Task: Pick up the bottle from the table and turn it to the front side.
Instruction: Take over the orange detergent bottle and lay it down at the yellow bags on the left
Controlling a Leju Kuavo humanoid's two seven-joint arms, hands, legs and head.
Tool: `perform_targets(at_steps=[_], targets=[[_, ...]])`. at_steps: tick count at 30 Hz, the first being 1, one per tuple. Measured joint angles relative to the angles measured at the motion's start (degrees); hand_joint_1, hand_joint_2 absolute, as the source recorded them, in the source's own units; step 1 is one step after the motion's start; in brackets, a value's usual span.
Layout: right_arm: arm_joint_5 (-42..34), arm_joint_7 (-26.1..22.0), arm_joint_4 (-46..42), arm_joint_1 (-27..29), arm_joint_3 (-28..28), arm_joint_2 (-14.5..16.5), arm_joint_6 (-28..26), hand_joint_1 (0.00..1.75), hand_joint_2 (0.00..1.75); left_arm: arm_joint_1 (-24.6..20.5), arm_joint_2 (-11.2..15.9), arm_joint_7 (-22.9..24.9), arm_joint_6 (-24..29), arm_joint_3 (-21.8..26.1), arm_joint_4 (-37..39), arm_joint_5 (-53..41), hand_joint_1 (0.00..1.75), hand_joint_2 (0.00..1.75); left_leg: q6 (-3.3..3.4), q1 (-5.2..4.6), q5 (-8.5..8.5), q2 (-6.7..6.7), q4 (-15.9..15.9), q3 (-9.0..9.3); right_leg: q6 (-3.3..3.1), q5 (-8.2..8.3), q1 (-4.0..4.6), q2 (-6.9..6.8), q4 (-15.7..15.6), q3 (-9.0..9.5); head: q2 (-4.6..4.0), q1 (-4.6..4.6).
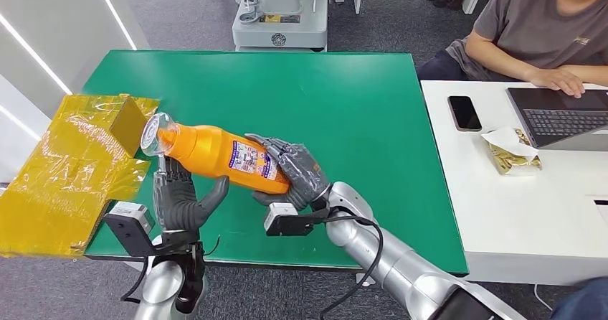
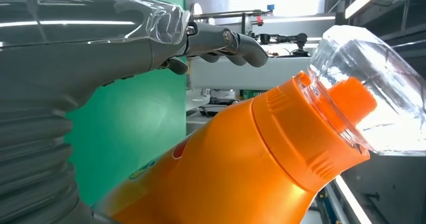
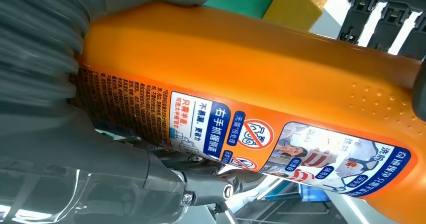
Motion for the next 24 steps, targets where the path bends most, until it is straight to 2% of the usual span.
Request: perform_targets(at_steps=[24], targets=[[0.8,-0.3,1.6,3.2,-2.4,0.8,-0.2,1.75,1.75,-5.9,0.2,0.7,-1.6,-1.1,1.3,-1.9,0.0,1.75,-0.01,0.0,0.0,0.03,0.0,0.0,0.0,0.0,0.0,0.02,0.0,-0.02,0.0,0.0]])
